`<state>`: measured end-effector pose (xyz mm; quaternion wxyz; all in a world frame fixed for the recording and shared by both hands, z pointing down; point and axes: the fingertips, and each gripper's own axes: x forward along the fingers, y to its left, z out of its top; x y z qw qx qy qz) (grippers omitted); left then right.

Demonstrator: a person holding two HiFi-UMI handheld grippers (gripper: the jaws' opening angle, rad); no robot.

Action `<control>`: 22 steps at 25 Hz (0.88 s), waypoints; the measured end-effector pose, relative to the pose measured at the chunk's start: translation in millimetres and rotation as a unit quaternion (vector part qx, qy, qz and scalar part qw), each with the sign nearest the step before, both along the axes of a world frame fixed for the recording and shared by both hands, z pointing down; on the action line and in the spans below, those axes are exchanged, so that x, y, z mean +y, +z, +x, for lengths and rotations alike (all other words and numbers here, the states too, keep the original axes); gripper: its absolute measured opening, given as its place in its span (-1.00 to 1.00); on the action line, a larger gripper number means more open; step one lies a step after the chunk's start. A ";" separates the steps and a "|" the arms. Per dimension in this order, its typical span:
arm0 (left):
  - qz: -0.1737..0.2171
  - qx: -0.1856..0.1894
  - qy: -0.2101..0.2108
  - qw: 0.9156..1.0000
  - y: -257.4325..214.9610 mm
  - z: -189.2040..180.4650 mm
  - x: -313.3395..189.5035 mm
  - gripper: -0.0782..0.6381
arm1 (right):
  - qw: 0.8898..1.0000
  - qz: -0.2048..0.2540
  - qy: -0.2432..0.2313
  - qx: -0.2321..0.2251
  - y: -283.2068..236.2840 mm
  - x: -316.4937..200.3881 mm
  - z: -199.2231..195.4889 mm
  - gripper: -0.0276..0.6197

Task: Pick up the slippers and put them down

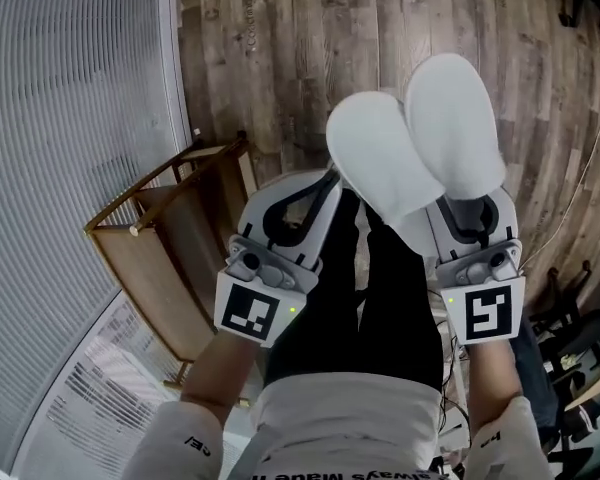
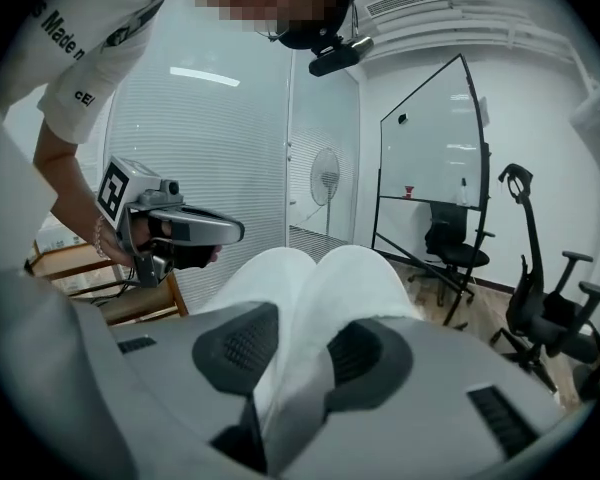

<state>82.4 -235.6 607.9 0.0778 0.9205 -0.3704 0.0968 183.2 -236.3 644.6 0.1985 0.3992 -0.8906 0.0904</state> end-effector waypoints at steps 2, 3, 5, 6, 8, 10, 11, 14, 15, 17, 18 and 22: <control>-0.004 0.000 0.004 1.000 23.9 1.4 -3.6 -0.75 | 1.000 0.002 -0.012 0.004 22.8 -4.3 -0.3 -0.52; -0.007 0.001 0.005 1.000 37.3 1.0 -5.6 -0.75 | 1.000 0.001 -0.016 0.006 35.7 -6.7 -0.3 -0.52; -0.016 0.002 0.003 1.000 64.1 -0.9 -8.5 -0.75 | 1.000 -0.003 -0.022 0.010 62.1 -11.1 0.5 -0.52; -0.022 0.001 0.001 1.000 76.6 -2.2 -8.3 -0.75 | 1.000 -0.008 -0.024 0.011 74.4 -12.4 1.0 -0.52; -0.031 -0.002 0.000 1.000 98.9 -5.1 -6.2 -0.75 | 1.000 -0.011 -0.028 0.007 95.5 -14.0 1.8 -0.52; -0.032 -0.005 0.002 0.999 119.7 -6.6 -5.7 -0.75 | 0.999 -0.008 -0.033 0.008 116.6 -15.9 3.2 -0.52; -0.031 -0.005 0.004 0.999 130.2 -6.5 -6.3 -0.75 | 0.999 -0.006 -0.037 0.011 128.3 -16.8 4.6 -0.52; -0.027 -0.008 0.011 1.000 162.5 -2.9 -10.4 -0.75 | 0.999 -0.002 -0.044 0.020 164.7 -20.6 10.4 -0.52; -0.026 -0.010 0.014 1.000 172.9 -1.5 -11.4 -0.75 | 0.999 -0.003 -0.044 0.020 176.2 -21.1 12.5 -0.52; -0.023 -0.012 0.017 1.000 192.1 -0.1 -13.4 -0.75 | 0.999 -0.006 -0.046 0.022 198.6 -20.9 14.5 -0.52; -0.020 -0.011 0.017 1.000 201.5 -0.2 -15.1 -0.75 | 0.998 -0.007 -0.049 0.023 209.7 -21.2 14.3 -0.52; -0.016 -0.011 0.023 1.000 242.8 -0.9 -21.0 -0.75 | 0.998 -0.009 -0.053 0.026 253.8 -23.4 11.7 -0.52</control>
